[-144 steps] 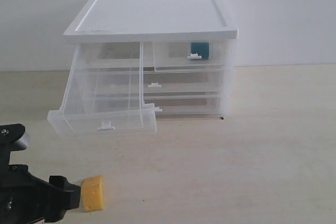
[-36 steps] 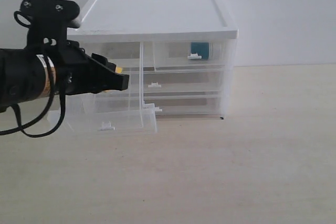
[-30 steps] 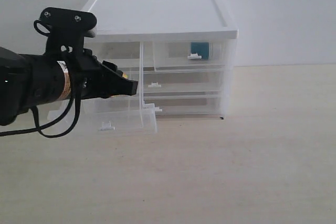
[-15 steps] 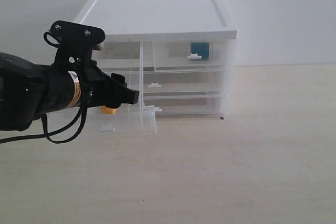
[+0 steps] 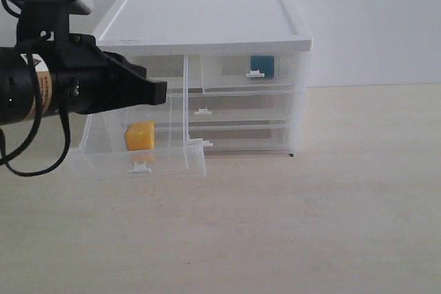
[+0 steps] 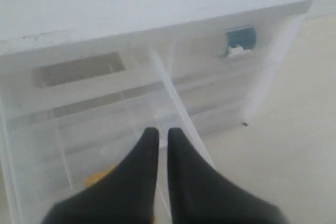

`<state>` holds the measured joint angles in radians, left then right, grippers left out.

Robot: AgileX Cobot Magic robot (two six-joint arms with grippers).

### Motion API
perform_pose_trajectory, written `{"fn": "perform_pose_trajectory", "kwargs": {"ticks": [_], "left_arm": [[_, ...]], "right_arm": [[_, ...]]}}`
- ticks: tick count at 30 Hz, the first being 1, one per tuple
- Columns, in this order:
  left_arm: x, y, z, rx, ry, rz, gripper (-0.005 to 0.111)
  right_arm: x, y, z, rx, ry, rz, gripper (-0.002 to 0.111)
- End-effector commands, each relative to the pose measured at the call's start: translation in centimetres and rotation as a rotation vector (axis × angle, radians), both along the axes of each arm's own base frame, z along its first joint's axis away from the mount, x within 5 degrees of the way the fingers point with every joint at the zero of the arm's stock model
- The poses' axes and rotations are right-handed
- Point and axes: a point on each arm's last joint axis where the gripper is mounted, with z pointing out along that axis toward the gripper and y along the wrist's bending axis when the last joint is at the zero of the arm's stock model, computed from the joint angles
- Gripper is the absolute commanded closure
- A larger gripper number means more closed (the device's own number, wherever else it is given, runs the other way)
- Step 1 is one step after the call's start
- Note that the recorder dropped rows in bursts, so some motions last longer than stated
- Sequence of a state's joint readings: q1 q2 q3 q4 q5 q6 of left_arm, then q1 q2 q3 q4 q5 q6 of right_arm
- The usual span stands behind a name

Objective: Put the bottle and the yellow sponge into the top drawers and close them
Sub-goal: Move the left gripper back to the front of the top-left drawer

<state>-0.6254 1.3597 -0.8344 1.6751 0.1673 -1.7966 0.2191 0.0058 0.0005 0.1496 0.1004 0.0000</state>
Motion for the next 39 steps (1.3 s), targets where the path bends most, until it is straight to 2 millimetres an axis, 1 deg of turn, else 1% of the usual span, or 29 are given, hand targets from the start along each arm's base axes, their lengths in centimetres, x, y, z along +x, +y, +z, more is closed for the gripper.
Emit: {"fn": "perform_pose_trajectory", "kwargs": {"ticks": [1, 3, 5, 7, 9, 10, 12, 13, 14, 15, 16, 17, 19, 20, 22, 24, 27, 30, 32, 35, 36, 37, 39], "left_arm": [[-2.4, -0.5, -0.9, 0.012, 0.045, -0.208, 0.103], [-3.5, -1.2, -1.5, 0.032, 0.068, -0.361, 0.103], [-4.9, -2.0, -2.0, -0.003, 0.133, -0.517, 0.103], [-5.0, -1.9, -2.0, -0.001, 0.131, -0.516, 0.103], [-4.0, -0.9, -1.6, 0.045, 0.062, -0.382, 0.103], [-3.1, 0.4, -0.9, 0.09, -0.012, -0.221, 0.103], [-2.4, 2.0, -0.1, 0.142, -0.091, -0.047, 0.103], [-1.8, 3.5, 0.5, 0.181, -0.1, 0.143, 0.103], [-1.5, 4.5, 0.7, 0.278, -0.08, 0.235, 0.103], [-1.2, 5.7, 1.2, 0.414, 0.032, 0.373, 0.103], [-1.0, 5.8, 1.5, 0.453, 0.096, 0.407, 0.103], [-0.9, 5.4, 1.8, 0.487, 0.173, 0.374, 0.103], [-1.5, 3.8, 1.9, 0.488, 0.323, 0.168, 0.103], [-2.6, 2.9, 1.4, 0.511, 0.435, -0.003, 0.103], [-3.7, 2.3, 0.8, 0.524, 0.535, -0.158, 0.103], [-4.4, 1.8, 0.6, 0.532, 0.578, -0.262, 0.103], [-4.5, 1.5, 0.6, 0.525, 0.564, -0.314, 0.103], [-4.0, 1.1, 0.7, 0.514, 0.505, -0.336, 0.103], [-3.7, 0.7, 0.1, 0.527, 0.498, -0.366, 0.103], [-2.9, 0.0, -1.5, 0.573, 0.523, -0.414, 0.103], [-2.5, -0.2, -2.2, 0.588, 0.542, -0.423, 0.103], [-1.9, -0.7, -3.6, 0.619, 0.562, -0.443, 0.103], [-1.1, -1.0, -4.6, 0.655, 0.551, -0.451, 0.103]], "right_arm": [[0.0, 0.0, 0.1, 0.002, -0.016, 0.001, 0.108], [0.0, 0.0, 0.1, 0.002, -0.016, 0.001, 0.108], [0.0, 0.0, 0.1, 0.002, -0.016, 0.001, 0.108], [0.0, 0.0, 0.1, 0.002, -0.016, 0.001, 0.108], [0.0, 0.0, 0.1, 0.002, -0.016, 0.001, 0.108], [0.0, 0.0, 0.1, 0.002, -0.016, 0.001, 0.108], [0.0, 0.0, 0.1, 0.002, -0.016, 0.001, 0.108], [0.0, 0.0, 0.1, 0.002, -0.016, 0.001, 0.108], [0.0, 0.0, 0.1, 0.002, -0.016, 0.001, 0.108], [0.0, 0.0, 0.2, 0.002, -0.018, 0.0, 0.108], [0.0, 0.0, 0.2, 0.002, -0.018, 0.0, 0.108], [0.0, 0.0, 0.2, 0.003, -0.02, 0.0, 0.108], [0.0, 0.0, 0.2, 0.003, -0.02, 0.0, 0.108], [0.0, 0.0, 0.2, 0.003, -0.02, 0.0, 0.108], [0.0, 0.0, 0.2, 0.003, -0.02, 0.0, 0.108], [0.0, 0.0, 0.2, 0.003, -0.02, 0.0, 0.108], [0.0, 0.0, 0.2, 0.003, -0.02, 0.0, 0.108], [0.0, 0.0, 0.2, 0.003, -0.02, 0.0, 0.108], [0.0, 0.0, 0.2, 0.003, -0.02, 0.0, 0.108], [0.0, 0.0, 0.2, 0.003, -0.02, 0.0, 0.108], [0.0, 0.0, 0.2, 0.003, -0.02, 0.0, 0.108], [0.0, 0.0, 0.2, 0.003, -0.02, 0.0, 0.108], [0.0, 0.0, 0.2, 0.003, -0.02, 0.0, 0.108]]}}
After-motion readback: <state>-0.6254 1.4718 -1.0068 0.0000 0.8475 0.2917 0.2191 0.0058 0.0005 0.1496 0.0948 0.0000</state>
